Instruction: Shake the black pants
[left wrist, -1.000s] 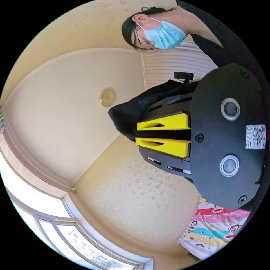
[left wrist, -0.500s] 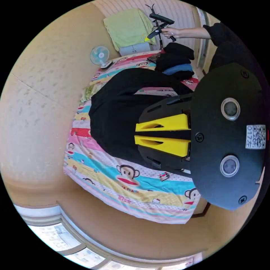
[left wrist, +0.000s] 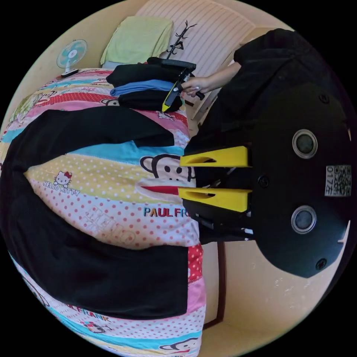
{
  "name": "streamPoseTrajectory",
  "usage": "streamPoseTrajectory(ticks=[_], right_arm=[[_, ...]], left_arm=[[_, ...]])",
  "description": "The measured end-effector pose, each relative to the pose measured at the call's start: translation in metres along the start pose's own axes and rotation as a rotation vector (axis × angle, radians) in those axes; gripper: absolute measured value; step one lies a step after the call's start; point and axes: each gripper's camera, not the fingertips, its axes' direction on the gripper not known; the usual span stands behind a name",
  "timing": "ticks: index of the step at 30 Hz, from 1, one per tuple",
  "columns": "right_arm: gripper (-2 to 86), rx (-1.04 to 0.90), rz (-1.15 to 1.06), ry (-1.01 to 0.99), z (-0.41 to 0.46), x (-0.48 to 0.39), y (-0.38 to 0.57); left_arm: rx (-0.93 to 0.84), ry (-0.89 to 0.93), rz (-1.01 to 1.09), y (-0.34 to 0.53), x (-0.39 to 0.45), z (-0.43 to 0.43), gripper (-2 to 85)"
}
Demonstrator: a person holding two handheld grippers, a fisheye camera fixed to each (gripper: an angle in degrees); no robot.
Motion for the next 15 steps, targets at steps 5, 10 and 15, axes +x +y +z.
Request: streamPoseTrajectory(ticks=[5, 10, 15], right_arm=[[8.7, 0.046, 0.052, -0.125, -0.034, 0.042, -0.029], [9.2, -0.008, 0.071, -0.299, -0.036, 0.076, -0.063], [4.1, -0.078, -0.041, -0.236, -0.065, 0.088, -0.065]], left_arm=[[-0.016, 0.152, 0.036, -0.053, 0.029, 0.0, 12.9], [-0.141, 0.151, -0.018, -0.095, 0.028, 0.029, 12.2], [-0.21, 0.163, -0.037, -0.102, 0.006, 0.019, 4.8]])
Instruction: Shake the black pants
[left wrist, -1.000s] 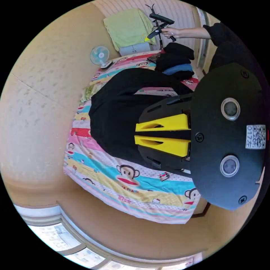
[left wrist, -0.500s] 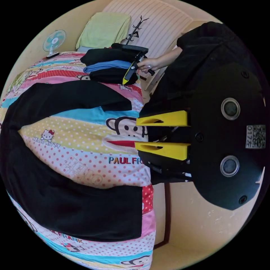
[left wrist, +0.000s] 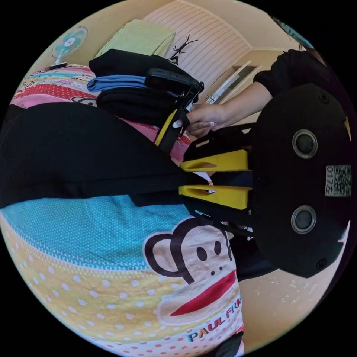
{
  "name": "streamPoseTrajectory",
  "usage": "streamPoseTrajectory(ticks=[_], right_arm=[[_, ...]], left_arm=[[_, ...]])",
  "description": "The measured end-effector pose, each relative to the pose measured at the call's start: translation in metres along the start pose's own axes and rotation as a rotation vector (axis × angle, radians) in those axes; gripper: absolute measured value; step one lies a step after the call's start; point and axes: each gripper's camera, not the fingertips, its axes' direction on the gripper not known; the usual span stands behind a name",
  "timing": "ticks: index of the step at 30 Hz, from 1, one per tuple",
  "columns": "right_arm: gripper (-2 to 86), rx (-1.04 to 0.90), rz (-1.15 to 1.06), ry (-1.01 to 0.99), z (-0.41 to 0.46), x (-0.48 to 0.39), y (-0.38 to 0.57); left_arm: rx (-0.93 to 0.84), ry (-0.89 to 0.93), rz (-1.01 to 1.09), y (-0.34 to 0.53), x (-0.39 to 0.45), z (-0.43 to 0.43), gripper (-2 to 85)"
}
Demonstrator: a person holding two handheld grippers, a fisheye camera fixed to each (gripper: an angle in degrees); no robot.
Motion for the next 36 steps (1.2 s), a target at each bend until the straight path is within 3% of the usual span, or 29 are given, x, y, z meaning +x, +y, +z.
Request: streamPoseTrajectory(ticks=[2, 4, 7, 10, 15, 18, 21, 25, 29, 36], right_arm=[[3.4, 0.034, -0.067, 0.037, -0.031, -0.005, 0.02], [3.0, 0.064, -0.122, 0.041, -0.064, -0.009, 0.047], [2.8, 0.143, -0.162, -0.044, -0.128, -0.004, 0.108], [2.8, 0.228, -0.169, -0.276, -0.179, 0.012, 0.164], [2.8, 0.067, -0.093, 0.043, -0.143, 0.035, 0.191], [2.7, 0.081, -0.053, -0.046, -0.152, 0.052, 0.188], [2.7, 0.07, -0.046, 0.035, -0.162, 0.054, 0.19], [2.7, 0.09, -0.084, 0.062, -0.179, 0.044, 0.2], [2.8, 0.12, -0.166, 0.088, -0.2, 0.014, 0.21], [3.1, 0.187, -0.377, -0.195, -0.236, -0.062, 0.204]], left_arm=[[0.006, 0.127, 0.029, 0.011, -0.008, -0.021, 2.7], [-0.002, 0.403, 0.084, 0.032, -0.022, -0.05, 0.9], [0.017, 0.625, 0.178, 0.07, -0.037, -0.087, -0.2], [-0.087, 0.686, 0.235, 0.105, -0.048, -0.083, 0.1], [-0.026, 0.7, -0.138, 0.146, -0.125, -0.057, 5.6], [0.175, 0.892, -0.27, 0.181, -0.16, -0.071, 11.0], [0.318, 1.006, -0.201, 0.205, -0.153, -0.105, 11.1], [0.347, 1.172, -0.039, 0.221, -0.119, -0.142, 12.3], [0.39, 1.215, 0.069, 0.235, -0.096, -0.167, 12.4], [0.437, 1.226, 0.201, 0.264, -0.082, -0.188, 13.6]])
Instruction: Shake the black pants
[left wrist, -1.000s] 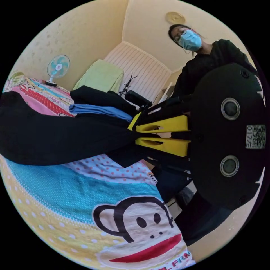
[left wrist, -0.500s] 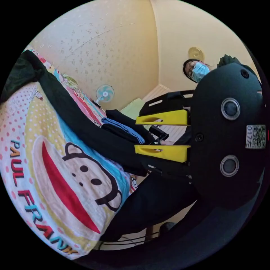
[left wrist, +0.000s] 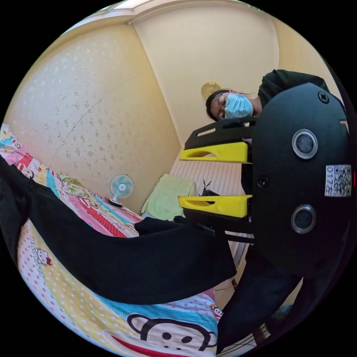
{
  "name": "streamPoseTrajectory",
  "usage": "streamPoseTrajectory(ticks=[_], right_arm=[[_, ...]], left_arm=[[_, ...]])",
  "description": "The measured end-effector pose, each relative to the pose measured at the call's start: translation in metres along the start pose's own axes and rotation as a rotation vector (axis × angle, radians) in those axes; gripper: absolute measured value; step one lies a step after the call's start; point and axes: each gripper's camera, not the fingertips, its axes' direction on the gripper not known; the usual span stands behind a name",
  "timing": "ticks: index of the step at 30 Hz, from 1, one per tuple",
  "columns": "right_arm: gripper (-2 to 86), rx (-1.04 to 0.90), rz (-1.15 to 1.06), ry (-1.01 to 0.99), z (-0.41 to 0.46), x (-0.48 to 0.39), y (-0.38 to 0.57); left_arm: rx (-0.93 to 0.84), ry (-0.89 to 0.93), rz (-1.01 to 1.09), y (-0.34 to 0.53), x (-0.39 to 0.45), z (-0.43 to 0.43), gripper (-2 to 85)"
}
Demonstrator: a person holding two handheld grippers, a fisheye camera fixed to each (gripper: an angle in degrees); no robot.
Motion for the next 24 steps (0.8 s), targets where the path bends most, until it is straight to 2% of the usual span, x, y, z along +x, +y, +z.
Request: streamPoseTrajectory(ticks=[5, 8, 10, 11, 16, 21, 22, 24], right_arm=[[3.0, -0.142, -0.226, 0.018, 0.046, -0.046, -0.03], [3.0, -0.252, -0.279, -0.044, 0.088, -0.054, -0.048], [3.1, -0.312, -0.261, -0.106, 0.115, -0.051, -0.057], [3.1, -0.329, -0.257, -0.134, 0.13, -0.05, -0.061], [3.4, -0.37, -0.227, -0.2, 0.18, -0.042, -0.074], [4.5, -0.634, -0.31, -0.384, 0.181, -0.007, -0.128], [4.8, -0.62, -0.309, -0.377, 0.172, 0.0, -0.142], [6.9, -0.437, -0.211, -0.223, 0.132, 0.041, -0.219]], left_arm=[[-0.037, -0.095, -0.012, 0.014, 0.002, -0.012, 16.1], [-0.126, -0.289, -0.007, 0.02, 0.004, -0.013, 18.7], [-0.201, -0.51, 0.021, 0.027, 0.01, -0.008, 19.2], [-0.218, -0.563, 0.032, 0.029, 0.012, -0.006, 19.1], [-0.316, -0.944, 0.089, 0.052, 0.01, 0.005, 4.4], [-0.336, -1.049, 0.233, 0.083, 0.016, 0.024, 0.5], [-0.35, -1.047, 0.258, 0.089, 0.016, 0.031, 0.3], [-0.375, -1.008, 0.272, 0.097, 0.013, 0.04, 0.0]])
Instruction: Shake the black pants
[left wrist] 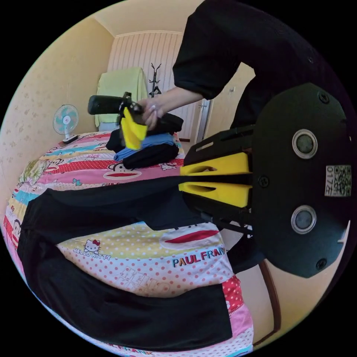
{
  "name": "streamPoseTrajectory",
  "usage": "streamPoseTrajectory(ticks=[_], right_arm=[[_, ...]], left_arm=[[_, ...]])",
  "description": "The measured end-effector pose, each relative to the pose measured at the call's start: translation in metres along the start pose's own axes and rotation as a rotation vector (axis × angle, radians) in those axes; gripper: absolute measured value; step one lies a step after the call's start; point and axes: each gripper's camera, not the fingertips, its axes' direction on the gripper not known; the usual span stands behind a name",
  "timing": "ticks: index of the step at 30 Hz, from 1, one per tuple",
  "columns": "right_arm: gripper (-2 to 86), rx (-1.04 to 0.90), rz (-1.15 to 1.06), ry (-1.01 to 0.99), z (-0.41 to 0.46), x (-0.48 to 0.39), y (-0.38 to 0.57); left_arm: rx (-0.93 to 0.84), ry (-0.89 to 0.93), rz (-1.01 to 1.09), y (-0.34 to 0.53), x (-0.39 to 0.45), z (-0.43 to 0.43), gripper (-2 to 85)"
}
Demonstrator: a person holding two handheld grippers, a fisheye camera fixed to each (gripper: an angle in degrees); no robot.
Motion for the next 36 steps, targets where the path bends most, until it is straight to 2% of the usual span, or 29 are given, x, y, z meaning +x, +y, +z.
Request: streamPoseTrajectory(ticks=[1, 3, 5, 9, 13, 15, 19, 24, 26, 28, 30, 34, 36], right_arm=[[8.3, 0.061, 0.05, 0.056, -0.02, 0.013, -0.013], [12.8, 0.333, 0.313, 0.303, -0.089, 0.073, -0.064], [14.2, 0.481, 0.437, 0.402, -0.117, 0.115, -0.102], [13.9, 0.516, 0.689, 0.684, -0.111, 0.197, -0.185], [4.4, 0.593, 0.854, 0.849, -0.093, 0.212, -0.211], [3.2, 0.667, 0.696, 0.886, -0.073, 0.184, -0.236], [2.6, 0.656, 0.379, 1.01, -0.021, 0.124, -0.304], [3.1, 0.6, 0.213, 0.819, 0.069, 0.113, -0.441], [3.8, 0.558, 0.17, 0.769, 0.107, 0.126, -0.483], [5.3, 0.508, 0.189, 0.729, 0.141, 0.144, -0.514], [8.1, 0.443, 0.167, 0.704, 0.171, 0.154, -0.529], [8.6, 0.321, 0.01, 0.717, 0.192, 0.133, -0.488], [8.2, 0.265, -0.036, 0.656, 0.193, 0.119, -0.421]], left_arm=[[-0.005, 0.031, 0.016, 0.002, 0.004, 0.005, 0.0], [-0.009, 0.072, 0.036, 0.004, 0.01, 0.01, -0.1], [-0.01, 0.118, 0.047, 0.007, 0.012, 0.012, -0.1], [0.021, 0.256, 0.035, 0.017, 0.003, -0.001, -0.1], [0.099, 0.352, 0.022, 0.031, -0.018, -0.036, -0.2], [0.135, 0.427, 0.012, 0.039, -0.031, -0.053, -0.2], [0.271, 0.61, -0.039, 0.071, -0.067, -0.099, -0.2], [0.531, 0.689, -0.206, 0.116, -0.125, -0.158, 0.3], [0.615, 0.651, -0.282, 0.133, -0.151, -0.174, 0.9], [0.713, 0.525, -0.428, 0.156, -0.182, -0.192, 1.9], [0.718, 0.443, -0.506, 0.166, -0.2, -0.202, 3.5], [0.637, 0.228, -0.595, 0.172, -0.214, -0.226, 7.0], [0.578, 0.131, -0.605, 0.167, -0.215, -0.238, 8.3]])
